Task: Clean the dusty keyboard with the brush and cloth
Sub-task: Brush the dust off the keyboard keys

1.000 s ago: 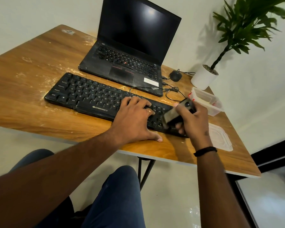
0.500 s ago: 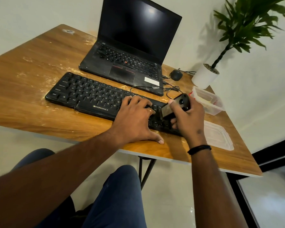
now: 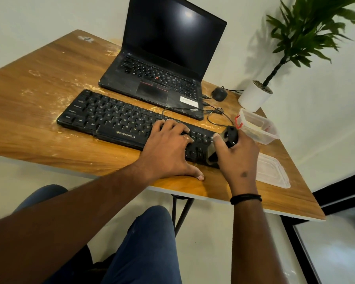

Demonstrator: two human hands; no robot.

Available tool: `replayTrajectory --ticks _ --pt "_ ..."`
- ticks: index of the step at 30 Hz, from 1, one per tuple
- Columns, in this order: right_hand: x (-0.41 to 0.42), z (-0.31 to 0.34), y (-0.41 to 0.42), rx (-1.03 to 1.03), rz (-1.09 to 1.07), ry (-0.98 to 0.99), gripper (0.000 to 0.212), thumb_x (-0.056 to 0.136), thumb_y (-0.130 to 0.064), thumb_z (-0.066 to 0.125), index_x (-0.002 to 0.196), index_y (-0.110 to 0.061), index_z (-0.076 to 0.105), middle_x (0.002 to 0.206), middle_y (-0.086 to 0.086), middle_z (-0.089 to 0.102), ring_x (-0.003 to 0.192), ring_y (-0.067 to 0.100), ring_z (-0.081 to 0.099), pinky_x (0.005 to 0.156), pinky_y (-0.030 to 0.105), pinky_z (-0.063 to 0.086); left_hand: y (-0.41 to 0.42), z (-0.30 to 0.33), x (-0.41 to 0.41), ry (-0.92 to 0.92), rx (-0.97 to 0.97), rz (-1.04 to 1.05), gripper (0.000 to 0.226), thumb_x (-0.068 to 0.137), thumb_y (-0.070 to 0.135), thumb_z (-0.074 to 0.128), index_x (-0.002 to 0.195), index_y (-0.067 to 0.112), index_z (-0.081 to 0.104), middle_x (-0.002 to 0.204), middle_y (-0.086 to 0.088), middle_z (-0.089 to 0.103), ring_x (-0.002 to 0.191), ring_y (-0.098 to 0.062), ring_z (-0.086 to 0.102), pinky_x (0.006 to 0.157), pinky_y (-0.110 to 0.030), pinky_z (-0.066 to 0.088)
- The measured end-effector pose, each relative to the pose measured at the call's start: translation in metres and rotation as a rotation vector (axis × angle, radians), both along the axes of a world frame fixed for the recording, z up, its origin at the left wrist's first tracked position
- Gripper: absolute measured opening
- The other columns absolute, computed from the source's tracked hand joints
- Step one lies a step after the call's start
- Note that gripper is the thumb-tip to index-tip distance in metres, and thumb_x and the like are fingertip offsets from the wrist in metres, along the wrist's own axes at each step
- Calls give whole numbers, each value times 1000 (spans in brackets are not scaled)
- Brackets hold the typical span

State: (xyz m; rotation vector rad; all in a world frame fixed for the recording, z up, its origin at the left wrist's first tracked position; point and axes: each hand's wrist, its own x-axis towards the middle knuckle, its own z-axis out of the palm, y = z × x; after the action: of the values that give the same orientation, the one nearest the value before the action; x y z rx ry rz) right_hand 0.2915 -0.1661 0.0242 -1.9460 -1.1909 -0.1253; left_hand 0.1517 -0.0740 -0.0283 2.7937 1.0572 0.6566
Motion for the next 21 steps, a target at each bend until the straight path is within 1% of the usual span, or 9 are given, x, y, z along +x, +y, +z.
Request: replayTrajectory --ticks 2,3,7,9,10,13,14,18,21 --pt "-11 -7 3 23 100 123 18 91 -34 69 77 -27 59 71 -4 64 67 22 64 59 30 56 0 -1 1 -11 -11 -11 112 49 106 41 125 29 69 139 10 50 133 -17 36 115 -43 21" --pt "-16 -9 3 9 155 171 17 91 -34 70 77 -28 60 72 -2 65 65 26 65 56 35 55 0 -1 1 -15 -16 -19 110 49 105 42 122 28 70 139 10 51 132 -17 36 115 -43 21" --pt "-5 -2 0 -52 159 336 13 91 -31 71 85 -24 62 84 8 72 55 18 64 40 24 46 0 0 -1 0 -16 -18 114 48 106 38 129 30 67 140 9 50 133 -18 36 115 -44 23" --pt "8 4 -7 -20 35 312 17 92 -29 70 81 -30 58 91 9 71 65 21 67 39 17 45 0 1 -2 12 -10 -10 118 49 107 35 133 30 64 142 9 48 134 -18 35 116 -44 22" --pt "10 4 -9 2 -13 255 21 92 -29 70 77 -31 55 89 5 70 71 25 69 42 20 49 -1 1 -2 11 -11 -8 118 49 106 35 134 30 64 142 9 48 134 -17 34 116 -43 21" --pt "-3 -2 -2 52 8 161 25 91 -32 69 70 -33 54 74 -8 63 75 25 69 61 46 60 -1 1 0 4 -12 -15 115 50 106 37 131 30 66 142 8 49 133 -18 35 115 -43 22" --pt "-12 -6 3 55 59 188 23 91 -32 69 71 -31 56 71 -8 63 73 23 69 63 47 60 0 0 0 -6 -13 -19 113 49 106 39 128 30 68 140 8 50 132 -18 36 115 -44 23" --pt "-27 -8 12 7 199 222 22 90 -31 70 72 -24 59 67 -1 62 61 25 62 51 28 46 1 -1 -1 -38 -13 -24 107 50 104 42 118 27 72 135 9 54 129 -19 39 113 -45 25" --pt "-5 -4 7 21 48 233 24 91 -33 70 71 -29 57 76 1 68 70 24 66 55 34 56 1 0 -2 -8 -10 -20 112 50 105 39 128 29 68 140 8 50 133 -18 36 115 -45 23"
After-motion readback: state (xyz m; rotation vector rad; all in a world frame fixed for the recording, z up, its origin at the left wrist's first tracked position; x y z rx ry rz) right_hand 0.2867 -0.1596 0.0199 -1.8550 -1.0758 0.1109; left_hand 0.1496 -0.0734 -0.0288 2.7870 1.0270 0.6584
